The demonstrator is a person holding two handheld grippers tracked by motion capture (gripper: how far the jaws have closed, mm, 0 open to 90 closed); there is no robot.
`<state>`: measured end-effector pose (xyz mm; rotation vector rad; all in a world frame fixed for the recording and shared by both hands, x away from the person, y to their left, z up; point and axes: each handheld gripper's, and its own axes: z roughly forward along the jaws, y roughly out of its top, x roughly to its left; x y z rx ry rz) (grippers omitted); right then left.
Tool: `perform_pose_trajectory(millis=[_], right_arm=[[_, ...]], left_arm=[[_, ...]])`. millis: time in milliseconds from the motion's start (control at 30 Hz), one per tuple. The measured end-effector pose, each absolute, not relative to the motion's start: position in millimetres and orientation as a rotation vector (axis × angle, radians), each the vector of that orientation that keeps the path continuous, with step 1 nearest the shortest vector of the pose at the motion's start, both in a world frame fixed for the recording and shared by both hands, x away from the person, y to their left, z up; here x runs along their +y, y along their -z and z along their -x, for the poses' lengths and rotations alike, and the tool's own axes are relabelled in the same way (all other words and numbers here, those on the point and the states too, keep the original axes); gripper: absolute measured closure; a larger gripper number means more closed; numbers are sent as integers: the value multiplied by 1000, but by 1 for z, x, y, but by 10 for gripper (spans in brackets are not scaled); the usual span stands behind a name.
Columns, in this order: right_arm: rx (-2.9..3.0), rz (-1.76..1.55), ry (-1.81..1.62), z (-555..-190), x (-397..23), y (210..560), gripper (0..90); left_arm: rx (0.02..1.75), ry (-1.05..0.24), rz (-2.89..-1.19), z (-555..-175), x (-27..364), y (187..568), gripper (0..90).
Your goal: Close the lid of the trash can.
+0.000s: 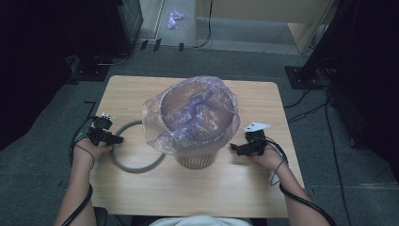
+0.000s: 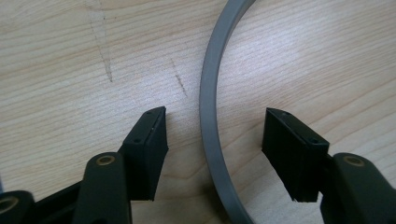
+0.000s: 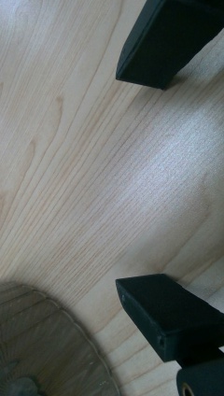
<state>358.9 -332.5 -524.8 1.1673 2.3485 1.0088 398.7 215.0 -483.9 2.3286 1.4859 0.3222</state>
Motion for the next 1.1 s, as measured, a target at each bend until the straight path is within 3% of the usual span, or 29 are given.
perform_pose_trajectory(millis=[100, 333, 600, 1100], right_arm=[[2348, -1169, -1008, -359, -332, 525, 29], [2348, -1168, -1006, -359, -332, 525, 26], [2349, -1169, -1004, -359, -332, 525, 19], [2353, -1174, -1004, -359, -331, 525, 8]], left_arm=[[1497, -322, -2322, -399, 215, 483, 429], [1519, -295, -2349, -398, 211, 479, 652], [1577, -245, -2387, -404, 205, 476, 787], [1564, -193, -2474, -416, 201, 474, 820]])
